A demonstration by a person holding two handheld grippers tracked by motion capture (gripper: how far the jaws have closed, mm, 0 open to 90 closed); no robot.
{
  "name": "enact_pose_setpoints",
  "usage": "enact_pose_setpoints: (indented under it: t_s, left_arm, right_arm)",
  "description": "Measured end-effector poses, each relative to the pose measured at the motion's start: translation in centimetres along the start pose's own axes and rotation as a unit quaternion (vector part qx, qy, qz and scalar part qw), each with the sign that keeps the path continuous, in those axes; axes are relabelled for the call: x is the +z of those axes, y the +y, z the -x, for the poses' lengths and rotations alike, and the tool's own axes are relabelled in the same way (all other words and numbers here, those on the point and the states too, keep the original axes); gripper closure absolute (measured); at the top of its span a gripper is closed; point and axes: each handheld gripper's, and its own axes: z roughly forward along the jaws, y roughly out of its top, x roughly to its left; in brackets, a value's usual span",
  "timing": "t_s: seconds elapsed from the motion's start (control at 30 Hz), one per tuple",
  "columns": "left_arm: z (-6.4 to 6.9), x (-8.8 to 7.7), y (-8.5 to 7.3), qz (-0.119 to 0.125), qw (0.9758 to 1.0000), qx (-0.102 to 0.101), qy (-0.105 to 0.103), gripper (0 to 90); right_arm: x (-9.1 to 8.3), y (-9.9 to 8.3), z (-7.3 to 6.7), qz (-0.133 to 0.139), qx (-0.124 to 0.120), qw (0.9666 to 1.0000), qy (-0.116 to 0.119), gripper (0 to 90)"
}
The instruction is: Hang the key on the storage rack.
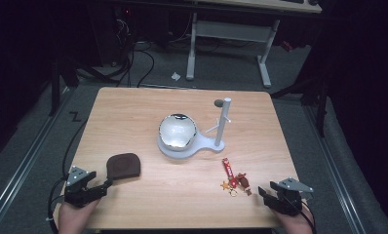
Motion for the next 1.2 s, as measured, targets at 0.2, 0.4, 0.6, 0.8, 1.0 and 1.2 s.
enact_pose_setpoints:
  t_s: [0.2, 0.4, 0.6, 0.8, 1.0, 1.2]
  left_arm:
    - [0.0, 0.0, -0.1, 0.001, 1.0000, 0.007, 0.001, 27.4]
    - [-0.2, 0.0, -0.1, -0.001, 1.0000, 0.006, -0.003, 26.4]
    - [-0.2, 0.0, -0.1, 0.000, 1.0000, 0.009, 0.000, 26.5]
    - [-0.3, -0.2, -0.1, 0.005, 1.0000, 0.005, 0.002, 25.7]
    - [-0.2, -0.2, -0.1, 0.010, 0.9999, 0.004, 0.004, 24.7]
    - [-0.2, -0.2, 0.0, 0.010, 0.9999, 0.007, -0.002, 24.5]
  right_arm:
    - [0.1, 0.0, -0.1, -0.001, -0.003, 1.0000, 0.002, 45.3]
    - [0.3, -0.1, -0.1, -0.001, 0.002, 1.0000, 0.005, 45.2]
    - [0.5, -0.1, 0.0, -0.002, -0.003, 1.0000, 0.006, 45.4]
    - [0.6, -0.2, 0.0, -0.001, -0.001, 1.0000, 0.008, 46.7]
    - [0.8, 0.5, -0.2, -0.007, 0.001, 0.9998, 0.019, 44.7]
    - [1.3, 0.8, -0.6, -0.025, -0.021, 0.9993, 0.016, 47.5]
